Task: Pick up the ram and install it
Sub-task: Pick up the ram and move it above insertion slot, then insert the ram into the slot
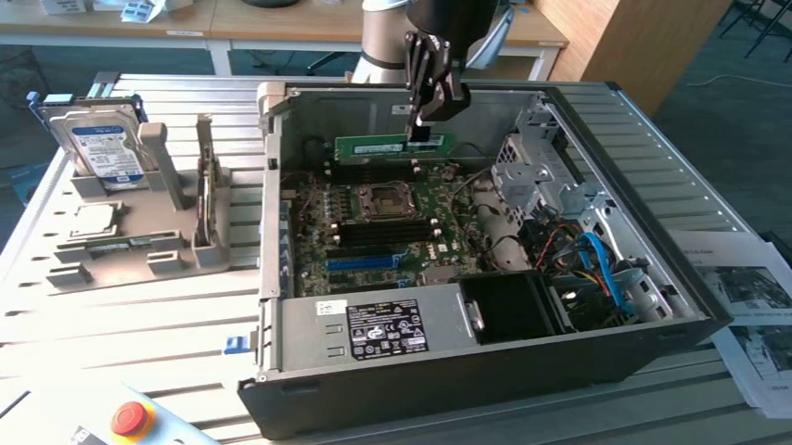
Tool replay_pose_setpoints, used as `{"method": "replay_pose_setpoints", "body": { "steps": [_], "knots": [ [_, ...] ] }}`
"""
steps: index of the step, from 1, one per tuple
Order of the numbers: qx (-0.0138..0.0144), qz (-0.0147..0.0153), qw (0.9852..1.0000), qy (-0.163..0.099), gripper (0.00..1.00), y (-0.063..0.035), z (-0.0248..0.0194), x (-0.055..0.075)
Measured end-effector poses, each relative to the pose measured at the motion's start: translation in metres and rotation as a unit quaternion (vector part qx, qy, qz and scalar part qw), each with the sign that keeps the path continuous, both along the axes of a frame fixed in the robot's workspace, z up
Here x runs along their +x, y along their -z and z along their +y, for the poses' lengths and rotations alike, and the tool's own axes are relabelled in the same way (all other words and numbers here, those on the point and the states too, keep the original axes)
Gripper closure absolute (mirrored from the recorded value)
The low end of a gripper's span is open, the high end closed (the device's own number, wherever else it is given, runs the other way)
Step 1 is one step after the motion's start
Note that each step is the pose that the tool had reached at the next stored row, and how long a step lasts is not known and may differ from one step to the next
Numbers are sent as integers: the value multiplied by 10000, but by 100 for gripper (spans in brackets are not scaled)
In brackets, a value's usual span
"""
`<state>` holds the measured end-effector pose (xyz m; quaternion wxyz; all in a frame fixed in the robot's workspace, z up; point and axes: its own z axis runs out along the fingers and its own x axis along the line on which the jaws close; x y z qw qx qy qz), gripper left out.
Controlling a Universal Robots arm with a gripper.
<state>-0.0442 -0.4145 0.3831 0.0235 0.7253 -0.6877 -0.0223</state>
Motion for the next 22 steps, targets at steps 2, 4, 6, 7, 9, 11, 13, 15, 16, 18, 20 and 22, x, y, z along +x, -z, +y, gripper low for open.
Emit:
{"method": "replay_pose_setpoints", "body": {
  "steps": [2,4,6,7,9,11,13,15,16,18,20,22],
  "knots": [
    [0,0,10000,0,88,0,0,0],
    [1,-1,10000,0,88,1,0,0],
    [1,-15,10000,0,88,17,0,0],
    [1,-21,10000,0,88,25,0,0],
    [0,-33,10000,0,88,40,0,0],
    [1,-49,10000,1,88,58,0,0],
    [-1,-62,10000,0,88,62,0,0],
    [0,-62,10000,0,88,63,0,0],
    [0,-62,10000,0,88,64,0,0],
    [0,-63,10000,0,88,64,0,0],
    [1,-63,10000,0,88,64,0,0],
    [0,-63,10000,0,88,64,0,0]
  ]
}}
